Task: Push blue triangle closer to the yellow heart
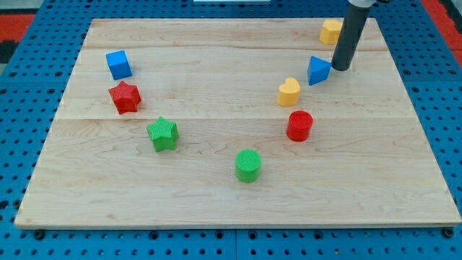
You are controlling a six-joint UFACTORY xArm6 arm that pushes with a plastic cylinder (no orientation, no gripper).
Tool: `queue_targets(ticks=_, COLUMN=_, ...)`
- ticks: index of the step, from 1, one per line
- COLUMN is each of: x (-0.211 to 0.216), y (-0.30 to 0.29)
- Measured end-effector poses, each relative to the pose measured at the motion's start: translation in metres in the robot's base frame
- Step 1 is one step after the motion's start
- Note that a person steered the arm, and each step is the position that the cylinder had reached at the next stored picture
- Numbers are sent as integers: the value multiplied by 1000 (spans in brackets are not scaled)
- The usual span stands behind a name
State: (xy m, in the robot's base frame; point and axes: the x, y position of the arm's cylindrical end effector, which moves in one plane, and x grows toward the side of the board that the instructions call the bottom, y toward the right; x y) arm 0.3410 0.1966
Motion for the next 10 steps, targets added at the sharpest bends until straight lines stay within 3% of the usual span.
queue_targets(ticks=1, x=16, y=8)
queue_targets(ticks=2, x=7, y=-60)
queue_targets(ticks=3, x=-1, y=-85)
queue_targets(ticks=4, x=-15, y=-10)
queue_targets(ticks=5, x=-46, y=-50)
queue_targets(ticks=7, x=-27, y=-173)
queue_targets(ticks=9, x=-42, y=-99)
queue_targets(ticks=10, x=-34, y=-93)
